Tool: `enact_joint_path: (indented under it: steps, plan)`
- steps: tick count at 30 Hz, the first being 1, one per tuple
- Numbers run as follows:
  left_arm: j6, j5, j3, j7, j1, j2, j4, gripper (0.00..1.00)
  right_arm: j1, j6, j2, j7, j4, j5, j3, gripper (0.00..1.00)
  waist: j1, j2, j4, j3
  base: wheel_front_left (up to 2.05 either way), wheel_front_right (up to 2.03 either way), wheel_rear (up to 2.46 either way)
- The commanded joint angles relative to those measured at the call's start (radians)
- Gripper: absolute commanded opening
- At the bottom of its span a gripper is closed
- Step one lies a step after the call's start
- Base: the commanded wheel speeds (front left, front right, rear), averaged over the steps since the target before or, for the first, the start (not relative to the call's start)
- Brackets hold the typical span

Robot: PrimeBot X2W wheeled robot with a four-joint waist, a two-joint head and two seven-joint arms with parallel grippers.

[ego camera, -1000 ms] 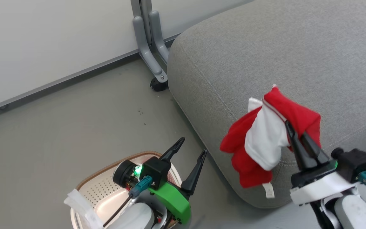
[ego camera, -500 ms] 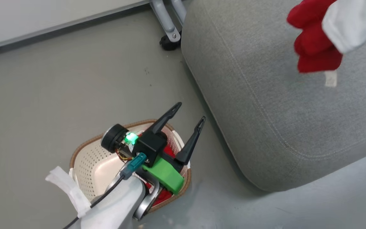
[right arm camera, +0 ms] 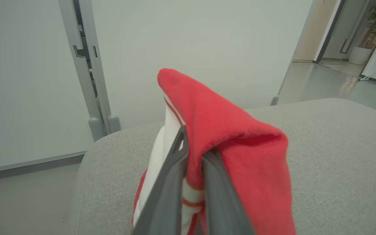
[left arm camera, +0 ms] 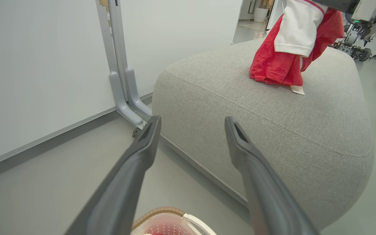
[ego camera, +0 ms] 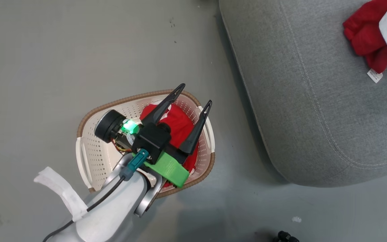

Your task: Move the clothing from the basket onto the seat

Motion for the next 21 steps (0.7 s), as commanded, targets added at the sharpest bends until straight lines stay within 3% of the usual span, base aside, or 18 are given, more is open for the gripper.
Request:
enact_joint_path:
  steps: [1, 8, 9, 21]
  plan:
    - [0.002, 0.009, -0.001, 0.006, -0.015, 0.017, -0.002, 1.0, 0.01, 0.0, 0.018, -0.003, 0.024, -0.002, -0.009, 0.0, -0.0002, -0.0001, 0.019, 0.045, 0.0, 0.0, 0.0]
    - [0.008, 0.008, -0.006, 0.011, -0.006, 0.033, -0.007, 1.0, 0.044, 0.0, 0.086, -0.003, 0.132, -0.04, -0.093, 0.0, -0.0002, -0.0001, -0.006, 0.047, 0.0, 0.0, 0.0]
    - [0.009, 0.004, -0.006, 0.01, -0.002, 0.032, -0.004, 1.0, 0.052, 0.0, 0.095, -0.003, 0.136, -0.059, -0.107, 1.0, -0.0002, -0.0001, -0.01, 0.04, 0.0, 0.0, 0.0]
    - [0.01, -0.033, -0.019, -0.033, 0.046, -0.029, 0.055, 1.0, 0.279, 0.0, 0.183, -0.003, 0.052, -0.29, -0.233, 1.0, -0.0002, -0.0001, 0.034, -0.131, 0.0, 0.0, 0.0]
